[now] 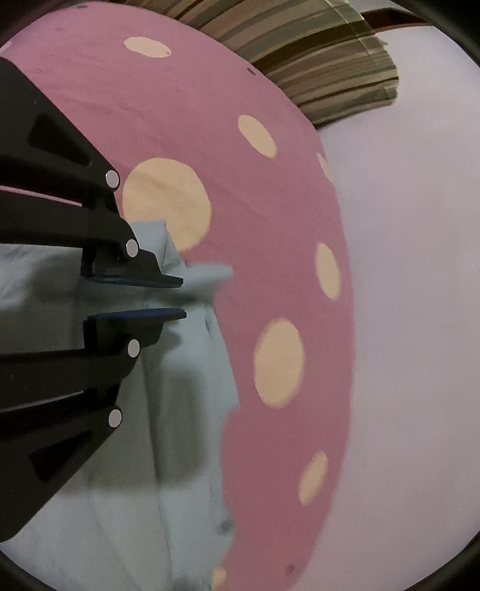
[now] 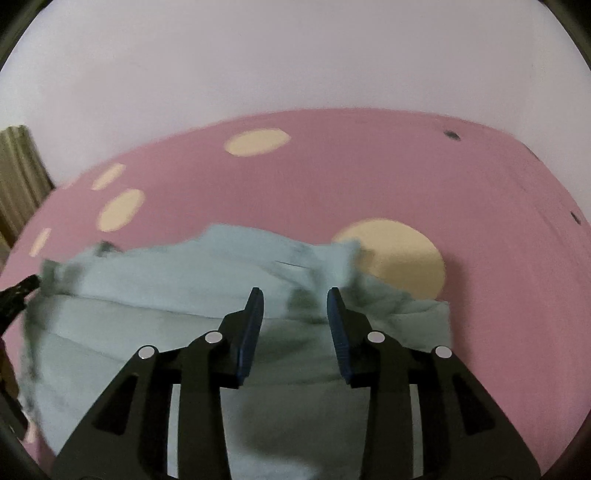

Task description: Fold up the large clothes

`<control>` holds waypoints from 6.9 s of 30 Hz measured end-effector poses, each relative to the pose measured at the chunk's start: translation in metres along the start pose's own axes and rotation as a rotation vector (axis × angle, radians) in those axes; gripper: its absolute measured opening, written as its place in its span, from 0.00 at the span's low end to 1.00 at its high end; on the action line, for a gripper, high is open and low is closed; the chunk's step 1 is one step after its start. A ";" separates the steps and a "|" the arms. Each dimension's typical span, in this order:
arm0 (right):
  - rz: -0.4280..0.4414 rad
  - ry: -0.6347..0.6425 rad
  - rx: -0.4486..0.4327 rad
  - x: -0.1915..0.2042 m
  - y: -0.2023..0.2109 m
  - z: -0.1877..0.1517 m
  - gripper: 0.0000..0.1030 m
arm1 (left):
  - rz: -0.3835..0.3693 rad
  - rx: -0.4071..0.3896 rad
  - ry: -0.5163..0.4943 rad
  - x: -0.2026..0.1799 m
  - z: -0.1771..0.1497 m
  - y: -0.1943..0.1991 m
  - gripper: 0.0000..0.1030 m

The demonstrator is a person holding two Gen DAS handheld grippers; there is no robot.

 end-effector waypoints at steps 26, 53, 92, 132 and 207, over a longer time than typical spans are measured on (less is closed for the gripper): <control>0.006 0.084 -0.025 0.058 -0.009 -0.008 0.50 | -0.066 -0.010 -0.065 -0.052 -0.039 -0.001 0.26; -0.063 -0.003 0.021 -0.024 0.055 -0.090 0.73 | -0.105 0.087 0.241 0.083 -0.092 0.040 0.81; 0.134 -0.089 0.107 0.015 0.083 -0.155 0.21 | -0.206 0.145 0.175 0.096 -0.150 0.082 0.14; 0.151 -0.096 0.112 0.024 0.115 -0.174 0.48 | -0.237 0.180 0.251 0.140 -0.204 0.142 0.35; 0.089 0.243 0.117 0.211 0.064 -0.155 0.28 | -0.218 0.254 0.132 0.126 -0.172 0.101 0.13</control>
Point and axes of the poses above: each gripper's, at about its wrist camera, not at the fingertips, and y roughly against the way its jaws point, x to its left, z to its top, the point moved 8 cm from there along -y, roughly the way its jaws point, and after that the axes turned 8 degrees about y, right-handed, at the moved point
